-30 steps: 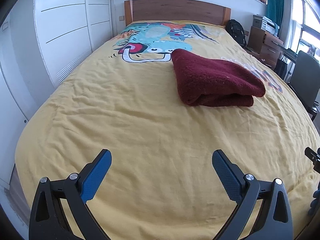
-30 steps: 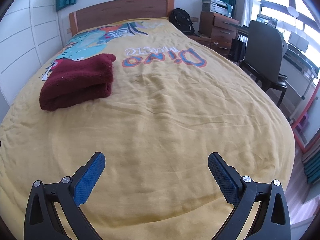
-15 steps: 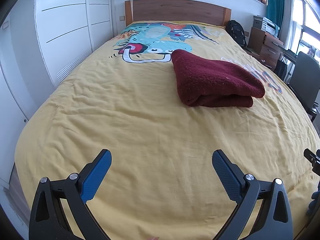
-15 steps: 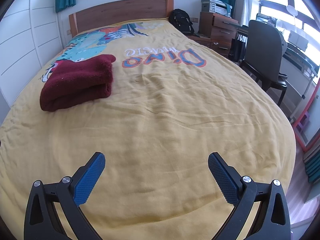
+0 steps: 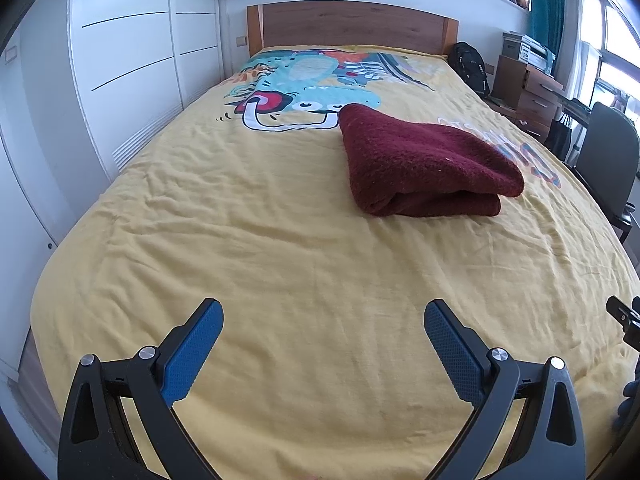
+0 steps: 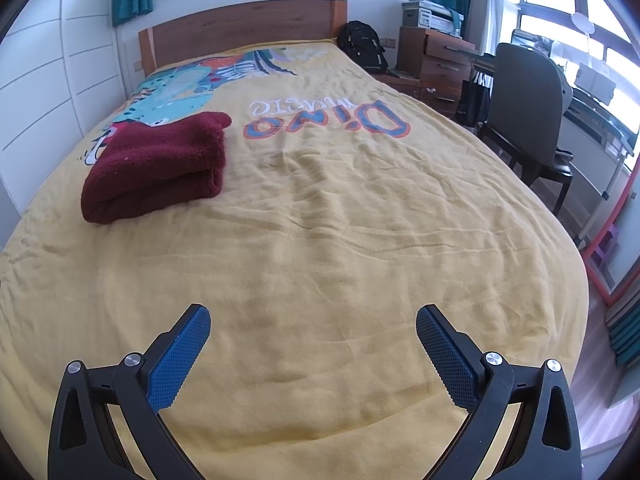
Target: Fold small clothes
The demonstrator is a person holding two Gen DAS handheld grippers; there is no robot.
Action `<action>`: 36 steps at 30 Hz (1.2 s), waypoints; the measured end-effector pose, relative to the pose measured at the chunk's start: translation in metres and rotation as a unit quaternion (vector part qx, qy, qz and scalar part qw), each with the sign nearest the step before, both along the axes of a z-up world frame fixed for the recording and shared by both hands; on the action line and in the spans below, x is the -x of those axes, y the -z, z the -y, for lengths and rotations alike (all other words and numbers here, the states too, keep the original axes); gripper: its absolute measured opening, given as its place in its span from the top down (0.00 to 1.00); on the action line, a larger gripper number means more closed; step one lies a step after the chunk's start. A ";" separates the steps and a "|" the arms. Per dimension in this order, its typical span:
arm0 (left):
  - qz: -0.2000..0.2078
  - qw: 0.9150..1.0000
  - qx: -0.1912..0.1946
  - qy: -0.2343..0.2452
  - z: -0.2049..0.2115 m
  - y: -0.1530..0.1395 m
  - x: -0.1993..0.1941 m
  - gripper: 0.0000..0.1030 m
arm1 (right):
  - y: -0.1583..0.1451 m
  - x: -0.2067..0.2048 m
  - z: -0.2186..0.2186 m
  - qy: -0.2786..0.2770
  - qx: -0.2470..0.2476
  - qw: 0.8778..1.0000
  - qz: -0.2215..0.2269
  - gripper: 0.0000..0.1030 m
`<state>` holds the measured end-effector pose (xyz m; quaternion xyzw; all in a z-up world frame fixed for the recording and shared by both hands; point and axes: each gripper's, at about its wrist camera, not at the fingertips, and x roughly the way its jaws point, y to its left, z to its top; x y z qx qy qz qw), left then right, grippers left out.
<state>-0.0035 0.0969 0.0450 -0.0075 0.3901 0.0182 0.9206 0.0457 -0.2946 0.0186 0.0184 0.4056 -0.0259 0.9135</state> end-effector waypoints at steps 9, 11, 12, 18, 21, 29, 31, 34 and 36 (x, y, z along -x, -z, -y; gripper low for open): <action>0.005 1.000 0.003 0.002 0.002 -0.003 0.002 0.04 | -0.006 0.002 0.003 0.003 0.004 1.000 0.004 0.00; 0.007 1.000 0.003 0.002 0.003 -0.004 0.003 0.04 | -0.008 0.003 0.003 0.004 0.005 1.000 0.005 0.00; 0.008 1.000 0.002 0.003 0.003 -0.005 0.003 0.04 | -0.009 0.003 0.003 0.003 0.005 1.000 0.005 0.00; 0.011 1.000 0.007 0.004 0.001 -0.007 0.005 0.04 | -0.011 0.004 0.003 0.004 0.006 1.000 0.006 0.00; 0.012 1.000 0.008 0.004 0.001 -0.008 0.006 0.04 | -0.012 0.005 0.003 0.003 0.007 1.000 0.007 0.00; 0.013 1.000 0.008 0.005 0.002 -0.009 0.007 0.04 | -0.019 0.009 0.002 0.004 0.006 1.000 0.012 0.00; 0.013 1.000 0.008 0.004 0.002 -0.009 0.008 0.04 | -0.021 0.010 0.002 0.005 0.006 1.000 0.012 0.00; 0.012 1.000 0.012 0.004 0.002 -0.009 0.008 0.04 | -0.021 0.010 0.003 0.004 0.006 1.000 0.012 0.00; 0.013 1.000 0.013 0.005 0.003 -0.009 0.008 0.04 | -0.021 0.010 0.003 0.004 0.006 1.000 0.012 0.00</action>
